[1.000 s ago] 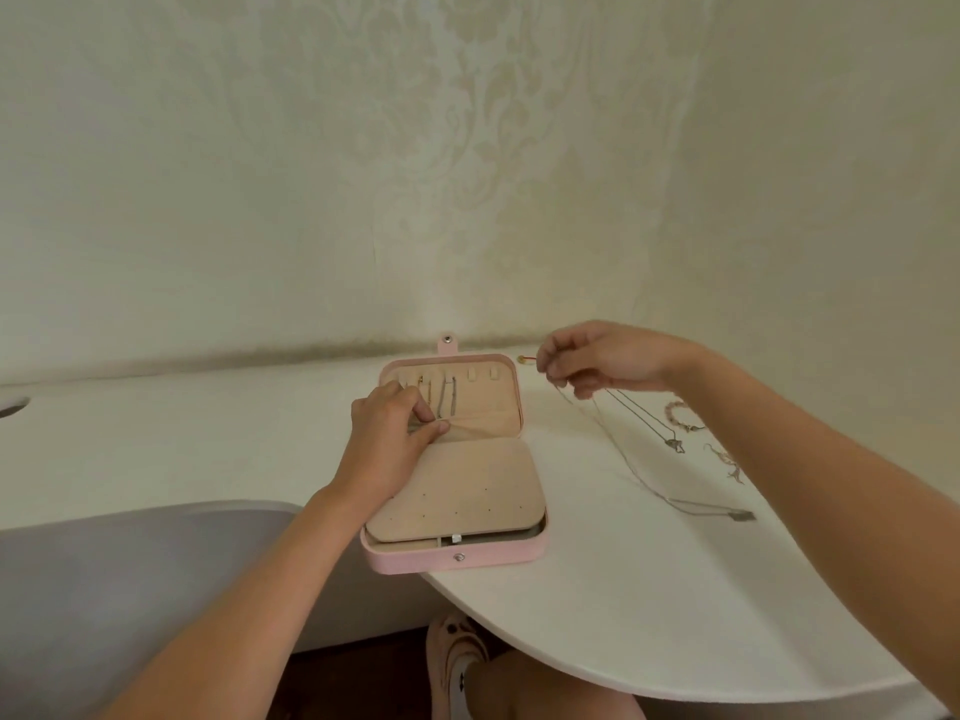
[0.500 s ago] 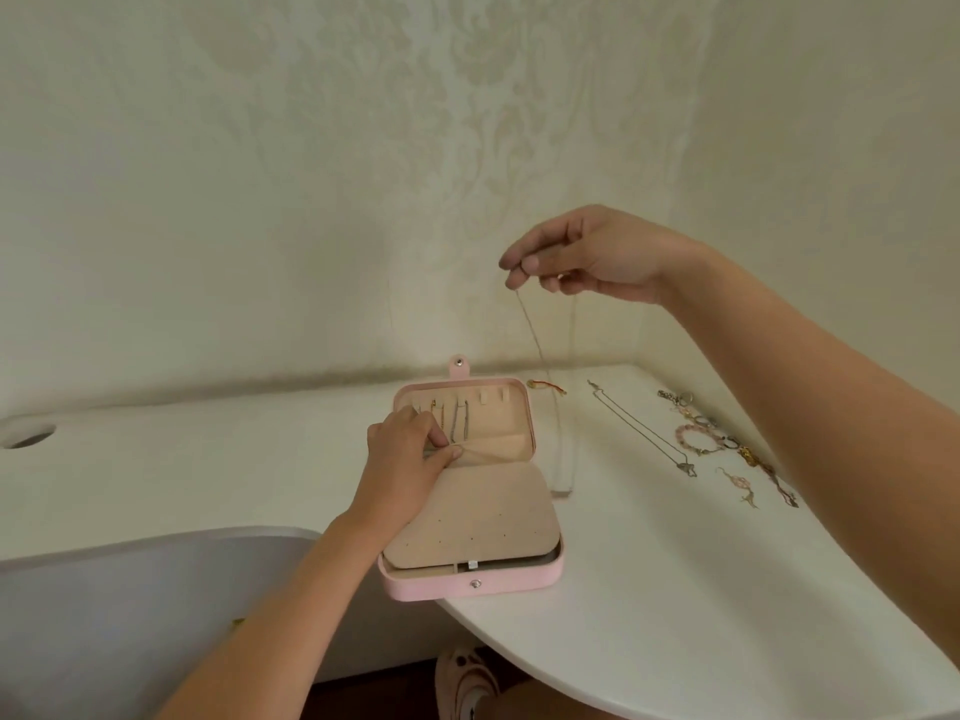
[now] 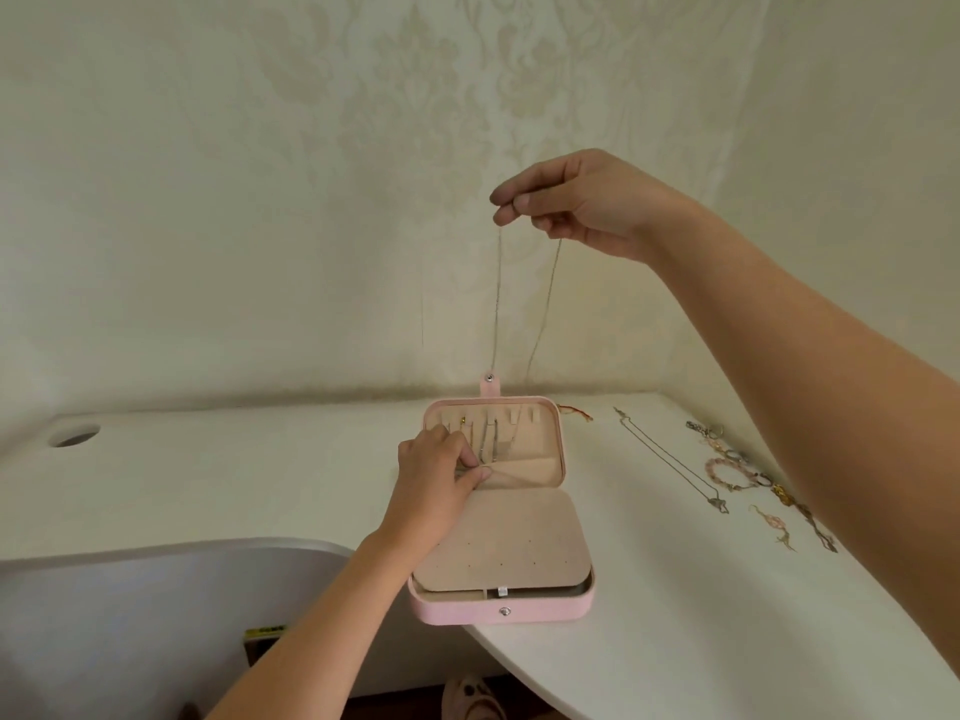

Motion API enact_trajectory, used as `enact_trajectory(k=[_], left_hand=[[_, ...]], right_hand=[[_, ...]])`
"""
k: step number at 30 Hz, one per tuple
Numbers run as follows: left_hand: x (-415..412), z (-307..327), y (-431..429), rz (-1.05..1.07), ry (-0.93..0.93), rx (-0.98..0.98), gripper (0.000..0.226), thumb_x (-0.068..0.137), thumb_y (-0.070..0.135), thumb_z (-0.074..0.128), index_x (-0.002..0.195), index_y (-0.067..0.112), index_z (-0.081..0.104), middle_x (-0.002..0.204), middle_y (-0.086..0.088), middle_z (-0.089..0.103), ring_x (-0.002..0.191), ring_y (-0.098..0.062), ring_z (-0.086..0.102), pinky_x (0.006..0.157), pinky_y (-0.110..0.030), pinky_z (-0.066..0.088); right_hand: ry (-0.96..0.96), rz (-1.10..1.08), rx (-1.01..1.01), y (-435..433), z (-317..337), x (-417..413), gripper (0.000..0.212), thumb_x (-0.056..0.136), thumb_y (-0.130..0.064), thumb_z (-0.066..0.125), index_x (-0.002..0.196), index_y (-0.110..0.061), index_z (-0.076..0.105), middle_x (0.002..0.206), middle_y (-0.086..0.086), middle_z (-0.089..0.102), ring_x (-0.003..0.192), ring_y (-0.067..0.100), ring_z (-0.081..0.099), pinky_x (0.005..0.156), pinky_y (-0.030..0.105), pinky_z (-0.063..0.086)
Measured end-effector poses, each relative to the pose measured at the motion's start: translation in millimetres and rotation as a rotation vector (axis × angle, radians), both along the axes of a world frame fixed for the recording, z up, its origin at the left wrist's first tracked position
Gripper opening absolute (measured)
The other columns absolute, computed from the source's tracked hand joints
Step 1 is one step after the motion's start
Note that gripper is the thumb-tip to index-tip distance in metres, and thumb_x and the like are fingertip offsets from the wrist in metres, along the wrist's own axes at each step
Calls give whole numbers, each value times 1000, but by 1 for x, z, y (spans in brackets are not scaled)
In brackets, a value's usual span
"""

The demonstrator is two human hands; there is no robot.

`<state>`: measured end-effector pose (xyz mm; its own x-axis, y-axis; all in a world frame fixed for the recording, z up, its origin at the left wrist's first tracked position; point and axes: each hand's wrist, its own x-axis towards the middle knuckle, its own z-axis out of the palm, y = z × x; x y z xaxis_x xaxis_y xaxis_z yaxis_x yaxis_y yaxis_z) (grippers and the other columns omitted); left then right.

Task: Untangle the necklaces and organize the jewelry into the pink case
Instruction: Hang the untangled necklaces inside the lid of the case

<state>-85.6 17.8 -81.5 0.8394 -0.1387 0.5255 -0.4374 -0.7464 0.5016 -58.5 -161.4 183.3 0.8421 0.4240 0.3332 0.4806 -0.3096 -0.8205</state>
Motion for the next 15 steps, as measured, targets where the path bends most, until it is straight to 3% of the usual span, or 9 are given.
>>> enact_trajectory(k=[9,15], left_hand=[[0,-1,1,-6,-32,-5,17,82,26,74,79,18,59,85,8,49,89,-14,48,82,-22,20],[0,-1,0,-6,-25,0,25,82,26,73,75,25,49,82,11,47,86,-12,46,80,-23,20]], right_hand=[[1,-21,-82,2,-14,6,20,92,-1,56,102,-11,70,93,0,74,62,5,46,59,13,39],[-13,-17,-63,0,-9,3,20,92,-1,56,102,-11,70,93,1,74,62,6,45,60,14,39]])
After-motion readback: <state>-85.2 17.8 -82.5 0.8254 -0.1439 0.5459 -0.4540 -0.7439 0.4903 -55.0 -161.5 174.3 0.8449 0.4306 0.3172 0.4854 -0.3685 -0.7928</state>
